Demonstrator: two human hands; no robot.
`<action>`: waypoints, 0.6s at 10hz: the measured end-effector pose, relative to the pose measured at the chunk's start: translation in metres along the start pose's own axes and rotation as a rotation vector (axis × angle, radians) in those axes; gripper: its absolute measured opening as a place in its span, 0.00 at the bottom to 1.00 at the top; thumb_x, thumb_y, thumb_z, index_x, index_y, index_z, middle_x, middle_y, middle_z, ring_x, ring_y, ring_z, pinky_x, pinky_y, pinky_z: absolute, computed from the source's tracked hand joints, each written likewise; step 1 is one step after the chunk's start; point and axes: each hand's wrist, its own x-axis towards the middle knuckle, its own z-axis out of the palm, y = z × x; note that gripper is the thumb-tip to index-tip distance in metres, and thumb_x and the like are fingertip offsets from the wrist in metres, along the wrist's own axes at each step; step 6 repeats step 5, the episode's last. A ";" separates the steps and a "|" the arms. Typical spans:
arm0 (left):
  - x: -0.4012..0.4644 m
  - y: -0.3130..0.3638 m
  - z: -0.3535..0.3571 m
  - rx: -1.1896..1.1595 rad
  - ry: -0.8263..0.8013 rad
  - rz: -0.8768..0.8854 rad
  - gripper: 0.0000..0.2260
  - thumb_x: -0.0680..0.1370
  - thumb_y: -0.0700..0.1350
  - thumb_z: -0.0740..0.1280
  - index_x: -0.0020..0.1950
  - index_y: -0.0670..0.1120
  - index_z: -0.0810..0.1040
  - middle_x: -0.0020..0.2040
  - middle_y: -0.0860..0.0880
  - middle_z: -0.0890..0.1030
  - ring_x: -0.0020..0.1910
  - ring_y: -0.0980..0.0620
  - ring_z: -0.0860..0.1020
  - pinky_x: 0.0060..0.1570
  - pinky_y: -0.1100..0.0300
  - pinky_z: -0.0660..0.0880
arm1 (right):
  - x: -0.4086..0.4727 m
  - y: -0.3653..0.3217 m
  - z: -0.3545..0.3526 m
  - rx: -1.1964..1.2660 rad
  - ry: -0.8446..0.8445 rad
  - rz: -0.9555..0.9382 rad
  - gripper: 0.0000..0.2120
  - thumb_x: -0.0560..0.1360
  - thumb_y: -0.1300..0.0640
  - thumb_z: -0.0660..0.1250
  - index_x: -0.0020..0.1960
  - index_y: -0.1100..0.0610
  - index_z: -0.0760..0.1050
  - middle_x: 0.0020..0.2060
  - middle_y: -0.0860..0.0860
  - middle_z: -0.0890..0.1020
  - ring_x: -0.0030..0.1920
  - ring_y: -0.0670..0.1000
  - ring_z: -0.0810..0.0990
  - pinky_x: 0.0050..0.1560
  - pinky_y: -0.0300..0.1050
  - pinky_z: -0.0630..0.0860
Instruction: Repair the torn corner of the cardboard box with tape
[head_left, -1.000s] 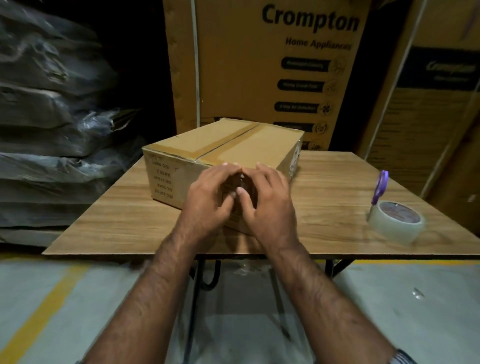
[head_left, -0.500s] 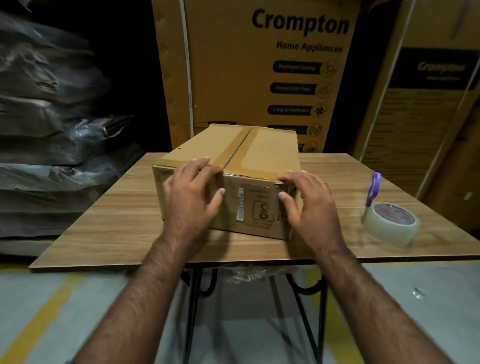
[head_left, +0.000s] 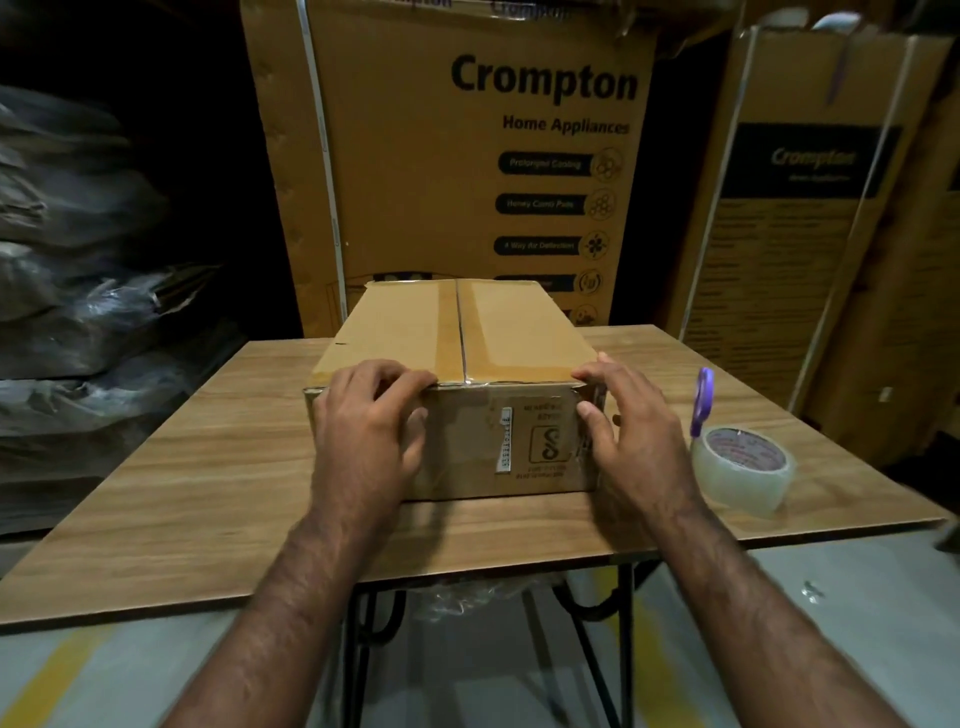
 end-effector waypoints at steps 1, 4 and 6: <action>0.002 0.001 0.004 -0.004 -0.012 0.014 0.18 0.74 0.42 0.75 0.64 0.50 0.82 0.59 0.46 0.80 0.62 0.44 0.75 0.61 0.43 0.70 | 0.005 0.006 0.002 -0.021 -0.010 0.033 0.20 0.79 0.59 0.70 0.68 0.47 0.75 0.74 0.48 0.74 0.75 0.52 0.69 0.72 0.50 0.63; 0.004 0.023 0.018 -0.139 0.103 0.112 0.18 0.76 0.47 0.70 0.65 0.44 0.81 0.61 0.45 0.80 0.62 0.46 0.75 0.64 0.45 0.71 | 0.001 -0.015 0.009 0.045 0.156 -0.132 0.18 0.79 0.51 0.66 0.69 0.51 0.76 0.72 0.49 0.75 0.78 0.49 0.65 0.76 0.48 0.59; 0.015 0.036 0.025 -0.180 0.118 0.107 0.17 0.76 0.45 0.71 0.63 0.42 0.82 0.60 0.43 0.81 0.62 0.45 0.77 0.72 0.39 0.66 | 0.006 -0.034 0.016 0.071 0.135 -0.187 0.18 0.80 0.52 0.65 0.68 0.53 0.78 0.72 0.51 0.76 0.77 0.51 0.67 0.76 0.50 0.62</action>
